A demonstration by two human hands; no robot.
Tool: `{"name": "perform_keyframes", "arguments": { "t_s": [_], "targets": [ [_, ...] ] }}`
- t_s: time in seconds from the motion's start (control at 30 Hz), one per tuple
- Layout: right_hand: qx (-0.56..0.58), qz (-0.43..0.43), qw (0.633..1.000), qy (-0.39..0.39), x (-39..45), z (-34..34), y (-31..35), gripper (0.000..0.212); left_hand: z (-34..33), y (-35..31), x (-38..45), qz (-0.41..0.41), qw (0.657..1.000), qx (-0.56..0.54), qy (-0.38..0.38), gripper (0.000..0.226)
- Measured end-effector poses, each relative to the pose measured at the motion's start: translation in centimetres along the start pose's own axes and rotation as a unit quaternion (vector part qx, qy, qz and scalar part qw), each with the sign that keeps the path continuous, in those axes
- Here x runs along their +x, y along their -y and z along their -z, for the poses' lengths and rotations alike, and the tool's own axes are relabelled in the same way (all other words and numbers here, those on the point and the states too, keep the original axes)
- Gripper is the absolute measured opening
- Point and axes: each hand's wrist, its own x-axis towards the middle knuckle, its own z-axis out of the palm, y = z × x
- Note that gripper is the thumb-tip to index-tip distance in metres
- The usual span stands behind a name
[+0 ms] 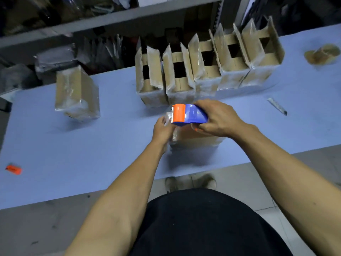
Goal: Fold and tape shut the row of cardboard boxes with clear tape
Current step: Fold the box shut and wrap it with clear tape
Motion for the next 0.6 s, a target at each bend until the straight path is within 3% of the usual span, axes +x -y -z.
{"name": "perform_keyframes", "arguments": {
  "t_s": [0.1,0.13,0.23,0.3,0.47,0.6],
  "targets": [
    [0.026,-0.003,1.000,-0.011,0.0,-0.2,-0.7,0.037,1.8,-0.7,-1.2,-0.032,0.985,-0.074,-0.155,0.025],
    [0.035,-0.002,0.999,-0.014,-0.1,-0.1,-0.9,0.035,2.2,-1.1,-1.7,-0.048,0.984,-0.062,-0.160,0.019],
    [0.037,0.021,0.999,-0.014,-0.3,0.0,-1.2,0.035,1.7,-2.8,-3.6,-0.006,0.996,-0.085,0.021,0.030],
    [0.030,0.033,0.999,-0.013,-0.3,0.0,-1.2,0.036,1.2,-3.6,-4.3,0.042,0.984,-0.131,0.116,0.036],
    [0.056,0.031,0.998,-0.016,-0.3,0.1,-1.4,0.036,1.3,-3.7,-4.8,0.109,0.944,-0.288,0.122,0.023],
    [0.037,0.049,0.998,0.000,0.0,0.1,-1.3,0.034,1.2,-2.8,-4.3,0.017,0.990,-0.134,0.040,0.015]
  ]
}}
